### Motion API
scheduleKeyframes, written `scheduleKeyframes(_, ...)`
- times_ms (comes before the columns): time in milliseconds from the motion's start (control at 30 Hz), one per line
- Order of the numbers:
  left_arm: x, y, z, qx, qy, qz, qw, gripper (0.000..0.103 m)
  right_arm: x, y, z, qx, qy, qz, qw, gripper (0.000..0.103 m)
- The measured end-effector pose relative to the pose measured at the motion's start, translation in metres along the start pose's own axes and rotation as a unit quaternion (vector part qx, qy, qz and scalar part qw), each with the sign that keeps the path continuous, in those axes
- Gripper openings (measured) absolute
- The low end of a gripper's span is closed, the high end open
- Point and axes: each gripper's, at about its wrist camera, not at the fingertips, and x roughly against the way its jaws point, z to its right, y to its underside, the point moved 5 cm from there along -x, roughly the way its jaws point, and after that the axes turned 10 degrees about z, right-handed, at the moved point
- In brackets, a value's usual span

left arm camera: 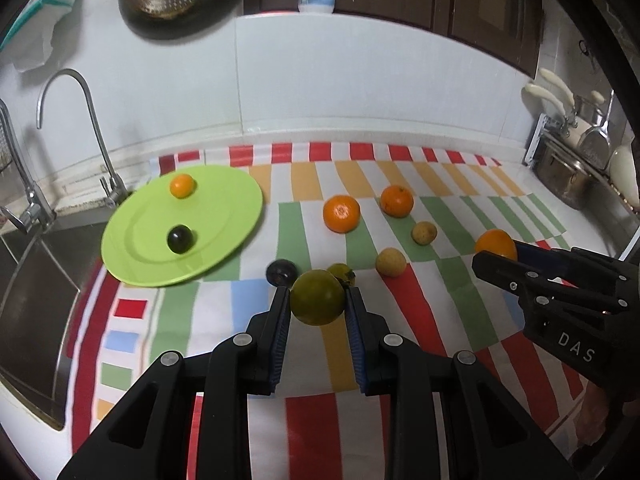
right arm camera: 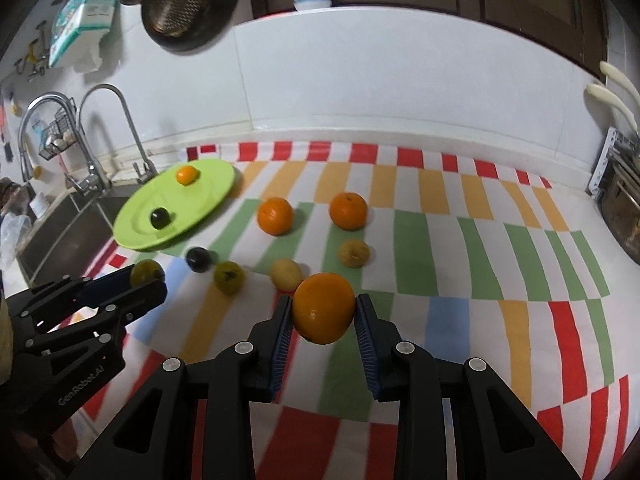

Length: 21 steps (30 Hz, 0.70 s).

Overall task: Organize fruits
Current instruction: 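Grasp the green lime with the left tool while the right tool grasps an orange, then carry the lime and orange onto the green plate and open both tools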

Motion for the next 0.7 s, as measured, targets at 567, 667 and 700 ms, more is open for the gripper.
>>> scheduleKeyframes(567, 0.030, -0.022, -0.049, -0.002, -0.013, 0.053, 0.9985, 0.027, 0.015, -0.033, -0.064, 0.020, -0.029, 0.041, 0.999, 0.033)
scheduleKeyframes(667, 0.031, -0.023, -0.059, -0.003, -0.017, 0.056, 0.9983, 0.027, 0.013, -0.041, -0.078, 0.029, -0.037, 0.050, 0.998, 0.033)
scheduleKeyframes(700, 0.031, -0.024, -0.062, -0.003, -0.019, 0.057, 0.9982, 0.027, 0.012, -0.042, -0.080, 0.031, -0.038, 0.052, 0.997, 0.033)
